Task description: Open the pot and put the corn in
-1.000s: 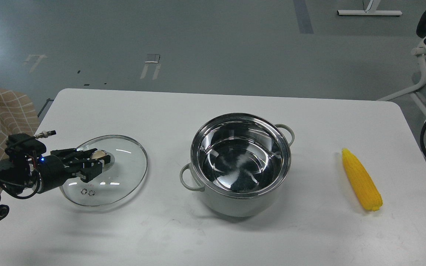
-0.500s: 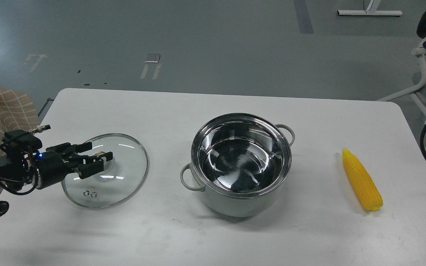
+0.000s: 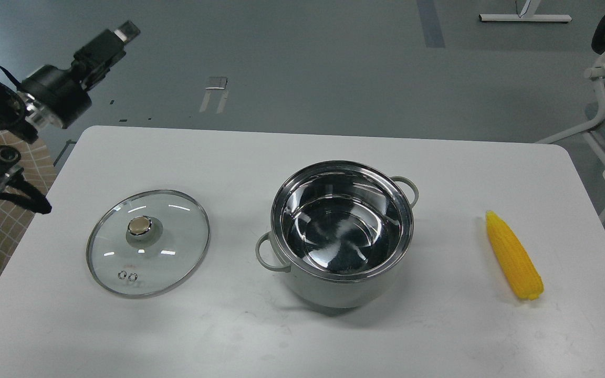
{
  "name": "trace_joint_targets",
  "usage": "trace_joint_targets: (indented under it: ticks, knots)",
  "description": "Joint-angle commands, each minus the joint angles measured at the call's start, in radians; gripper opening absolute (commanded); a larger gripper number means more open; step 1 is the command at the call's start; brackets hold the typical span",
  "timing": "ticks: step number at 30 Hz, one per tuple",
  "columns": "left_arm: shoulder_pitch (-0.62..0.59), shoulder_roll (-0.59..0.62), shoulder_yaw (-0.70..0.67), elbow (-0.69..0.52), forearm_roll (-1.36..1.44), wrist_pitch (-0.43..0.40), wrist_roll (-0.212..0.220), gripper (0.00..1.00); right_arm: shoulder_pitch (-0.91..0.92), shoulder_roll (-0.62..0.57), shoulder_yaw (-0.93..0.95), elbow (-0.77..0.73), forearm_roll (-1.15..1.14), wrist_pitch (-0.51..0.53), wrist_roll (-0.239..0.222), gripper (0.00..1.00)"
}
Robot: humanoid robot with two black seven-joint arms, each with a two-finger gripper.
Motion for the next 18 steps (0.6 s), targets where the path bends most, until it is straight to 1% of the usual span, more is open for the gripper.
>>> trace_joint_targets:
  ticks: [1, 2, 4, 6, 8, 9, 10, 12, 13, 14, 16, 18]
  knots:
    - [-0.081, -0.077, -0.013, 0.083, -0.28, -0.065, 0.0, 0.91, -0.06, -0.047, -0.001, 0.116, -0.147, 0.0, 0.003, 1.0]
    - [-0.096, -0.105, -0.041, 0.117, -0.346, -0.096, 0.0, 0.91, -0.083, -0.06, -0.001, 0.153, -0.219, 0.0, 0.003, 1.0]
    - [-0.101, -0.135, -0.076, 0.154, -0.394, -0.125, 0.0, 0.91, -0.103, -0.066, -0.001, 0.185, -0.299, 0.0, 0.006, 1.0]
    - [-0.101, -0.172, -0.134, 0.197, -0.426, -0.174, 0.0, 0.94, -0.142, -0.066, -0.001, 0.239, -0.434, 0.0, 0.012, 1.0]
    - [-0.101, -0.195, -0.214, 0.206, -0.43, -0.261, 0.0, 0.96, -0.209, -0.072, -0.003, 0.32, -0.616, 0.0, 0.031, 1.0]
    - [-0.1, -0.2, -0.234, 0.206, -0.43, -0.28, 0.0, 0.96, -0.23, -0.078, -0.003, 0.337, -0.658, 0.0, 0.038, 1.0]
    - [-0.098, -0.209, -0.265, 0.208, -0.43, -0.3, 0.0, 0.96, -0.266, -0.094, -0.01, 0.369, -0.735, 0.0, 0.057, 1.0]
    - [-0.097, -0.221, -0.277, 0.211, -0.43, -0.301, 0.0, 0.96, -0.301, -0.115, -0.027, 0.389, -0.793, 0.0, 0.074, 1.0]
    - [-0.095, -0.24, -0.276, 0.22, -0.428, -0.3, 0.0, 0.96, -0.321, -0.127, -0.058, 0.396, -0.842, 0.0, 0.093, 1.0]
    - [-0.095, -0.25, -0.273, 0.226, -0.428, -0.301, 0.0, 0.96, -0.324, -0.13, -0.082, 0.396, -0.866, 0.0, 0.103, 1.0]
    - [-0.098, -0.292, -0.273, 0.238, -0.425, -0.301, 0.0, 0.97, -0.327, -0.134, -0.191, 0.396, -0.974, 0.0, 0.127, 1.0]
    - [-0.1, -0.306, -0.274, 0.238, -0.426, -0.301, 0.0, 0.97, -0.329, -0.127, -0.233, 0.393, -1.021, 0.0, 0.134, 1.0]
